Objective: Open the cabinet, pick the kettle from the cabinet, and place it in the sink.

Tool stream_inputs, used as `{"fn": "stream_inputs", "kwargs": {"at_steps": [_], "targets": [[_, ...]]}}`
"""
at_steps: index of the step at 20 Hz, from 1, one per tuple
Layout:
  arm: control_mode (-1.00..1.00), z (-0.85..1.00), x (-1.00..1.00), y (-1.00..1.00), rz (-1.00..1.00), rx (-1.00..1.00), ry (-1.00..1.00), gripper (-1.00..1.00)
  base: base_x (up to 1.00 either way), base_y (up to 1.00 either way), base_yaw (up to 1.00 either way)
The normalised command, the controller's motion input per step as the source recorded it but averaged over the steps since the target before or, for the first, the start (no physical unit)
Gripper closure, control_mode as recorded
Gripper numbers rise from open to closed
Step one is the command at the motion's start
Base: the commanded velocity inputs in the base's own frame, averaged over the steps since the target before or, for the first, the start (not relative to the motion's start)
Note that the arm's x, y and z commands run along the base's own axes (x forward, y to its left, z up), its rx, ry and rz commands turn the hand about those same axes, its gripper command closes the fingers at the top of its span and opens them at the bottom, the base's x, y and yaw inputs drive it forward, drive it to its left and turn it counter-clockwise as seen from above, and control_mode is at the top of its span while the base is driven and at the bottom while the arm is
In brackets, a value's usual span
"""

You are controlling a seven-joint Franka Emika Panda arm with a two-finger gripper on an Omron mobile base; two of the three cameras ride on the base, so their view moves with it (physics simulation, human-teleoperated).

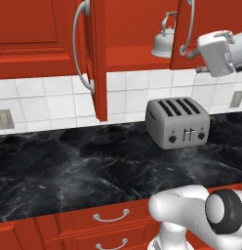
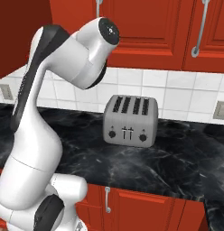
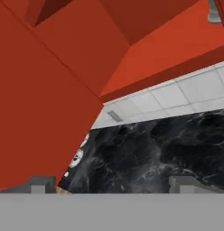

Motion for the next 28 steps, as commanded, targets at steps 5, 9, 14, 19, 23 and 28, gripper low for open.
{"fn": "stream_inputs", "kwargs": {"at_steps": [5,9,14,19,23,28], "targets": [[-1.0,0.0,0.06,-0.17,0.0,-0.24,-0.09,-1.0,0.0,0.0,0.0],[-1.0,0.0,0.04,-0.15,0.0,-0.29,-0.05,-1.0,0.0,0.0,0.0],[-1.0,0.03,0.06,-0.12,0.0,-0.31,-0.01,-1.0,0.0,0.0,0.0],[-1.0,0.06,0.08,-0.11,0.0,-0.24,0.0,-1.0,0.0,0.0,0.0],[-1.0,0.07,0.16,-0.08,-0.02,-0.17,0.0,-1.0,0.0,0.0,0.0],[-1.0,0.08,0.23,-0.1,-0.15,-0.09,-0.03,-1.0,0.0,0.0,0.0]]}}
